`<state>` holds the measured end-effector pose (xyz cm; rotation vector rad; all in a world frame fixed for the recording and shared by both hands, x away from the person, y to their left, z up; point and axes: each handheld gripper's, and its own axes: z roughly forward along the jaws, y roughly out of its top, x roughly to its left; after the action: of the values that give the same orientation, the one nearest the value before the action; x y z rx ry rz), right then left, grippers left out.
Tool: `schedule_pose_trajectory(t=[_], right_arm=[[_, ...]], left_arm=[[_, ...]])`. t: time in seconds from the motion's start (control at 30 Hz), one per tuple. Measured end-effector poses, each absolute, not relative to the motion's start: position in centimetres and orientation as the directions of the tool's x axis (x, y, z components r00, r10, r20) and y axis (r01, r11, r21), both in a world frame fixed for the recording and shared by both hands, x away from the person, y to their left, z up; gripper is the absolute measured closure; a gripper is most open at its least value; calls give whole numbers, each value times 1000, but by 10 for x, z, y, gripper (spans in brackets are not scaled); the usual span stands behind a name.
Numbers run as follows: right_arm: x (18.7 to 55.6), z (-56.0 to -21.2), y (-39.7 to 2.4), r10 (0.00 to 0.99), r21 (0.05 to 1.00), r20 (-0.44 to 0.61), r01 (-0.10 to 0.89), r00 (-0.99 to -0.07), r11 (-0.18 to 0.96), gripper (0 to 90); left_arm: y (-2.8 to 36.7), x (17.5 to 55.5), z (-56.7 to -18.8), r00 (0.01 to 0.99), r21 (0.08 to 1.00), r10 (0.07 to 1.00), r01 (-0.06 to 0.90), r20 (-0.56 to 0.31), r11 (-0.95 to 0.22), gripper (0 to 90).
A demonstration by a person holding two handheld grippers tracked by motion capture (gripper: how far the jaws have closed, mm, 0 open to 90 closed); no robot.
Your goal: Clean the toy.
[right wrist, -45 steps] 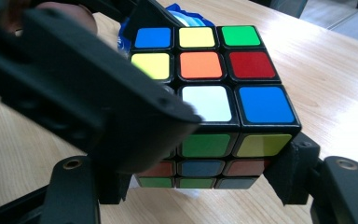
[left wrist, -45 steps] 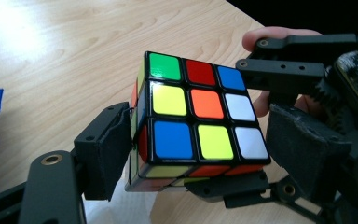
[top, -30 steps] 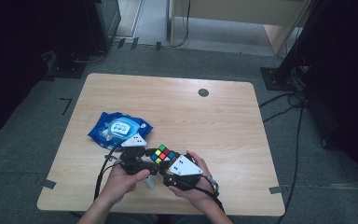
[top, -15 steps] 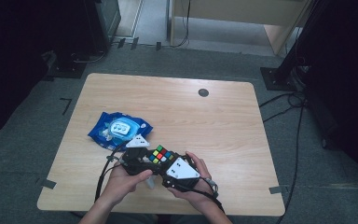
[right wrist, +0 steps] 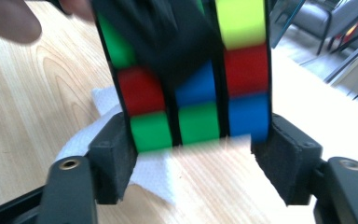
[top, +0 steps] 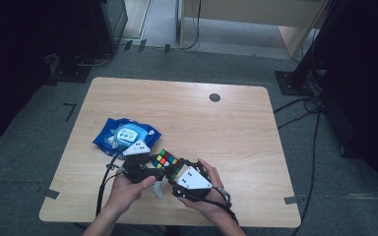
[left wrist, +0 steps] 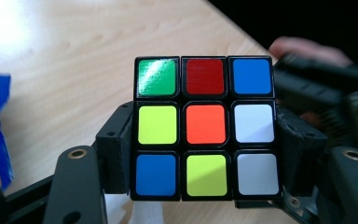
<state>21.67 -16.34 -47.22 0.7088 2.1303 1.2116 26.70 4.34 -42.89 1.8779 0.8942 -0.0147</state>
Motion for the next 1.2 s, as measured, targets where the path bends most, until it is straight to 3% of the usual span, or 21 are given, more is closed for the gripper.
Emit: schedule_pose_trajectory(t=[0.03, 0.07, 0.3, 0.33, 0.4, 0.53, 0.67, 0.7, 0.73, 0.83, 1.2], right_arm=[[218, -473, -166, 688, 885, -197, 175, -699, 432, 401], [219, -476, -170, 712, 893, -172, 197, -681, 405, 496], [225, -470, -183, 730, 925, -66, 233, -680, 301, 522], [224, -470, -184, 734, 928, -72, 225, -675, 298, 559], [222, -469, -186, 740, 929, -89, 212, -666, 303, 725], [221, -469, -188, 749, 933, -63, 229, -659, 279, 839], [220, -467, -189, 745, 939, -61, 214, -664, 268, 840], [220, -466, -190, 747, 942, -52, 216, -663, 257, 819], [221, -465, -191, 744, 946, -16, 231, -668, 228, 740], [224, -467, -191, 722, 939, 17, 258, -692, 226, 703], [216, -475, -172, 690, 927, -30, 239, -723, 290, 668]], left_arm=[[46, 267, -427, 733, 794, 557, 574, -390, -199, 342], [49, 266, -425, 749, 810, 534, 556, -391, -187, 341], [51, 265, -429, 762, 824, 520, 538, -385, -179, 341], [50, 265, -429, 765, 823, 518, 536, -383, -184, 341], [49, 265, -431, 777, 823, 504, 531, -377, -202, 341], [45, 262, -432, 794, 831, 497, 509, -351, -225, 341], [48, 261, -431, 797, 840, 494, 498, -347, -215, 340], [49, 261, -430, 792, 846, 508, 492, -337, -205, 341], [51, 261, -429, 785, 852, 524, 487, -329, -194, 341], [56, 261, -426, 767, 862, 534, 490, -355, -130, 341], [54, 260, -430, 782, 862, 509, 486, -359, -140, 341]])
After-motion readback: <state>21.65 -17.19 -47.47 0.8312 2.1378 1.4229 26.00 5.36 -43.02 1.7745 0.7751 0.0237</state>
